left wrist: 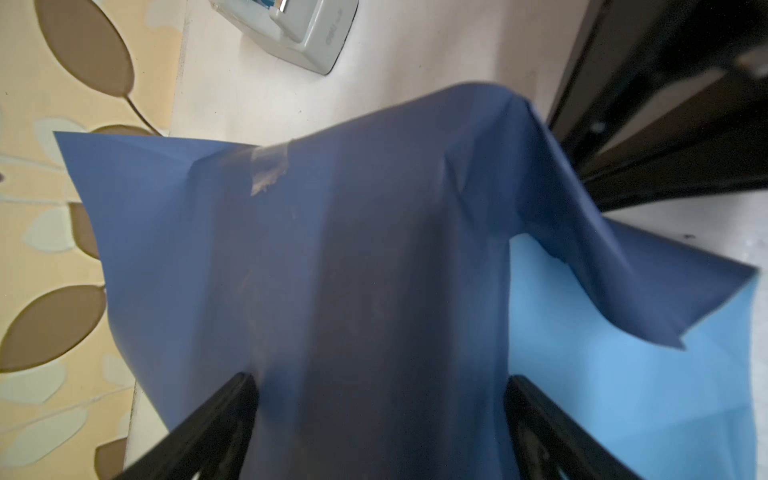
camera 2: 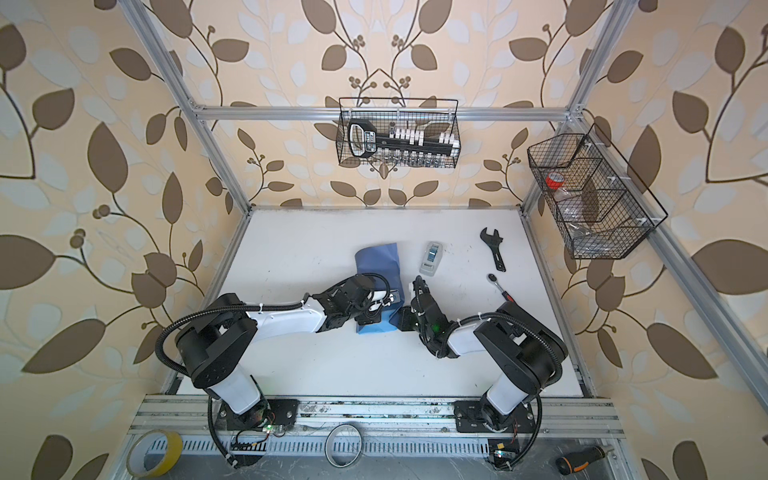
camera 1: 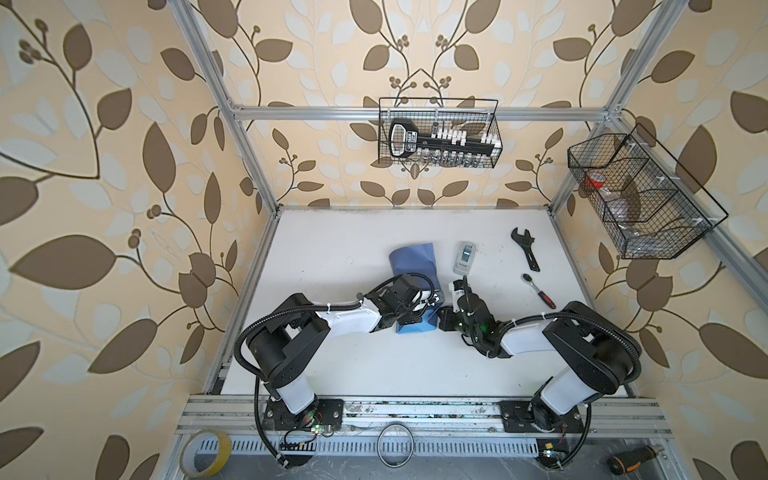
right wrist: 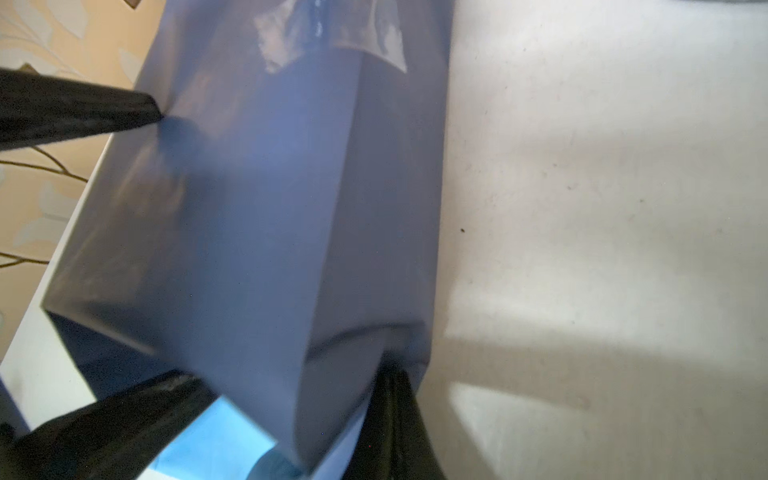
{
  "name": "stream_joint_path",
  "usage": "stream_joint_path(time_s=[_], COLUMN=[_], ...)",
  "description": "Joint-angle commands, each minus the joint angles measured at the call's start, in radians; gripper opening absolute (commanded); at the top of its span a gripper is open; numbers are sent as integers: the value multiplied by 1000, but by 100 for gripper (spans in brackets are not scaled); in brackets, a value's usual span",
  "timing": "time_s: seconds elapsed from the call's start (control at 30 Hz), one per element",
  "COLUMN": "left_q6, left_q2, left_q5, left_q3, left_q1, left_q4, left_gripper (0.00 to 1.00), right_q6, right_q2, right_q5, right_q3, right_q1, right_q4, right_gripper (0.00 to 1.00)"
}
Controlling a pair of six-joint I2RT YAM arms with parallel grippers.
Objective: Wrap the gift box in paper
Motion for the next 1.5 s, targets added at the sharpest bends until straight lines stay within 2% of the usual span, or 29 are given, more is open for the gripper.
stream_joint_path(time_s=[0.0,0.9,1.27,1.47], left_q6=[-28,-204,-283,-278], left_q2=[-38,-56,-30,-23], left_q5=[75,231,226,225], left_q3=[15,52,65,59], left_q1=[1,1,0,-1], left_q4=[-52,-12,-2,6], left_gripper=[95,99,99,99], right_q6=[30,43,42,41], right_q2=[27,34,33,32], right_q5=[12,-8,-10,-9], right_q3=[1,-1,-1,-2], right_q1=[-2,-1,-4,-4], right_q4=[-1,17,18,18], right_gripper=[5,5,5,5])
